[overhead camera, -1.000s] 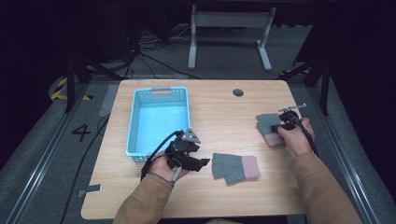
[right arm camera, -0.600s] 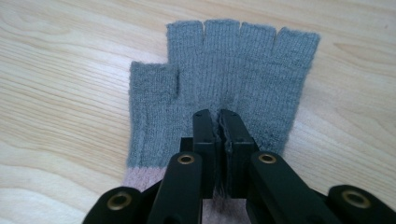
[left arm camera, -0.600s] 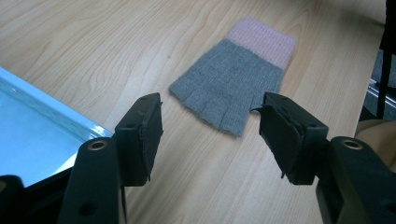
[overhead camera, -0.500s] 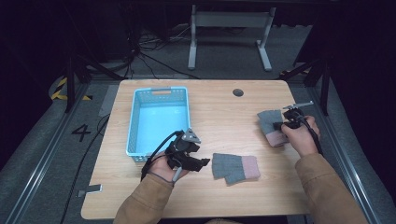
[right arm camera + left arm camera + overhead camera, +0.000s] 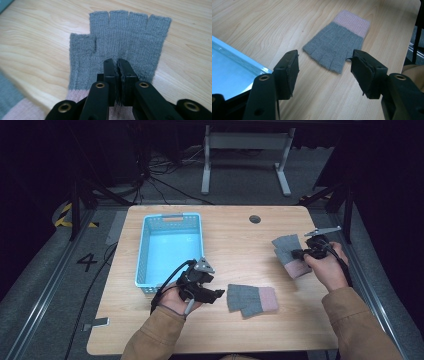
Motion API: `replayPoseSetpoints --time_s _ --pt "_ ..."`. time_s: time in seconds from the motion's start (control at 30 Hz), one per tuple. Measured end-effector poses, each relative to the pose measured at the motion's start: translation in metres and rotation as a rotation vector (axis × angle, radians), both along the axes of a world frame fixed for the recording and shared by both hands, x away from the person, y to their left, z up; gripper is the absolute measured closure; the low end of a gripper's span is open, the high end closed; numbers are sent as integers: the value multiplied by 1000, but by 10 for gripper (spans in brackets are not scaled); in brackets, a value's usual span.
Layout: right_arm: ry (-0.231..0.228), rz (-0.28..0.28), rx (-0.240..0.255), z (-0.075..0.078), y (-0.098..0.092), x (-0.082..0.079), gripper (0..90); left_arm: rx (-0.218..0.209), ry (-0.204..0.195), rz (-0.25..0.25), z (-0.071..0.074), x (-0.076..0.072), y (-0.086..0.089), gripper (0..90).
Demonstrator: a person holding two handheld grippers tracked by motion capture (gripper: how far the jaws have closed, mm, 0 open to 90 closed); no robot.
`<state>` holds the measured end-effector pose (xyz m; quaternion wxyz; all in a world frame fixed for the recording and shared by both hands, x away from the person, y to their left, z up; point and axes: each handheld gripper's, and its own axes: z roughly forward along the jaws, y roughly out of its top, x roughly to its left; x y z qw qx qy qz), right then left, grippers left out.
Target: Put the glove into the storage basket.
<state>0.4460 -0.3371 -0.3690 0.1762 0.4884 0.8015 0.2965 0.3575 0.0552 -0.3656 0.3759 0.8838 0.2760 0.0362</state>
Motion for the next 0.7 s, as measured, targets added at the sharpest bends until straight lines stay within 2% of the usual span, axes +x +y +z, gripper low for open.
replayPoseSetpoints --time_s 0.13,0.17,0.2,0.3,0.4,0.47,0.5,0.53,0.63,0.67,0.7 --pt "-7 86 6 9 9 -11 862 -2 3 4 0 0 -1 401" --pt "-7 86 6 9 9 -11 862 -2 3 4 0 0 -1 402" --pt "-8 129 17 13 12 -17 862 -2 3 3 0 0 -1 402" --pt "-12 155 24 16 16 -23 862 2 3 2 0 0 -1 402" --pt "-19 214 31 23 23 -34 861 4 6 -4 0 0 -2 403" --pt "-22 248 30 25 26 -38 862 7 9 -7 0 0 -2 403" --pt "-22 248 30 25 26 -38 862 7 9 -7 0 0 -2 403" --pt "-18 289 36 26 30 -43 861 6 6 -4 -1 0 -2 403" --pt "-12 323 44 25 33 -47 861 6 7 -4 -1 0 -2 403" --pt "-11 362 43 26 37 -51 861 8 7 -5 0 0 -2 403" --pt "-11 362 43 26 37 -51 861 8 9 -6 0 0 -2 403"
